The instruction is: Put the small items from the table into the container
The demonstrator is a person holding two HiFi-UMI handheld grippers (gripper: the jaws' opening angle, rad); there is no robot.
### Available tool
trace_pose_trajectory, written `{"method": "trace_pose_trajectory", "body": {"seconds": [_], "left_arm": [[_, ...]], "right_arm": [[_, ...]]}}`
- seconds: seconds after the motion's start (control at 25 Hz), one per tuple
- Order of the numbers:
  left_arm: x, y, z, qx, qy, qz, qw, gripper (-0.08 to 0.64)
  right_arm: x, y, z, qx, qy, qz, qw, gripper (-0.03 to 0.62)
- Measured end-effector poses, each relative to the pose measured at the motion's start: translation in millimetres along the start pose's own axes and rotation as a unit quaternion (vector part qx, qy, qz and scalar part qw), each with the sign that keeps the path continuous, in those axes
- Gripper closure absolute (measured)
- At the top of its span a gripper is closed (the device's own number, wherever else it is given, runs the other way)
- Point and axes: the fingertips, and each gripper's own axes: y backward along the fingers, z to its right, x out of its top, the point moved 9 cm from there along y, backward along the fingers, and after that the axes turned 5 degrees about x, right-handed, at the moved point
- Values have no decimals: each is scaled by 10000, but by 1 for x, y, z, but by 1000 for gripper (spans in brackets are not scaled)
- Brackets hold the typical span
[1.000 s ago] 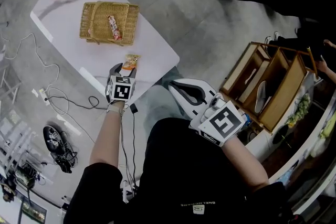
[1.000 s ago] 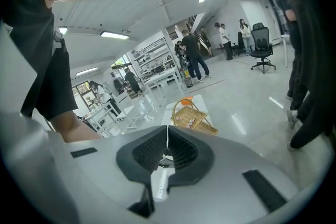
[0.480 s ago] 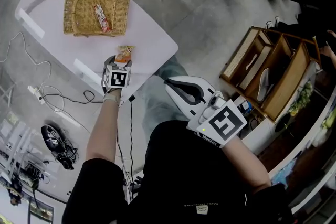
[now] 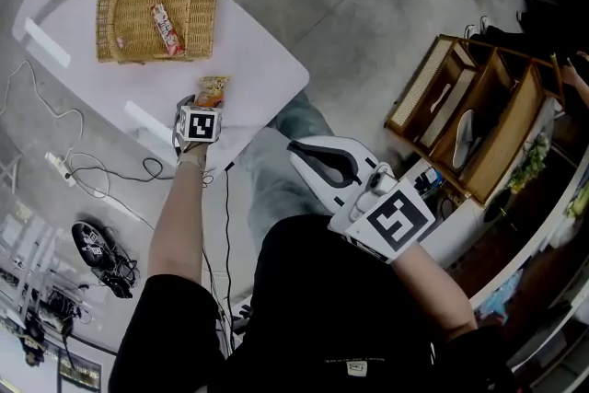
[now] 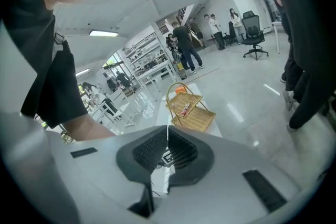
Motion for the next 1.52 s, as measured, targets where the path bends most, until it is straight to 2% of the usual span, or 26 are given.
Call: {"method": "trace_pose_trajectory", "body": {"seconds": [0.48, 0.88, 1.04, 1.28, 1.52], "left_arm": [[-1, -11, -4, -201, -6, -44, 9998, 283], [0, 12, -3, -344, 47, 92, 9994, 313], [5, 31, -2, -319, 81, 245, 9992, 317], [16, 74, 0, -233, -135, 387, 9989, 324], [31, 120, 6, -174, -88, 683, 9975, 327]], "right_arm": [[-3, 0, 1, -70, -52, 54, 9999, 581], [6, -6, -5, 40, -6, 103, 9999, 581], [13, -5, -9, 77, 30, 140, 9999, 581], [34, 3, -16, 114, 126, 363, 9992, 581], [53, 14, -23, 164, 228, 541, 9981, 581]]}}
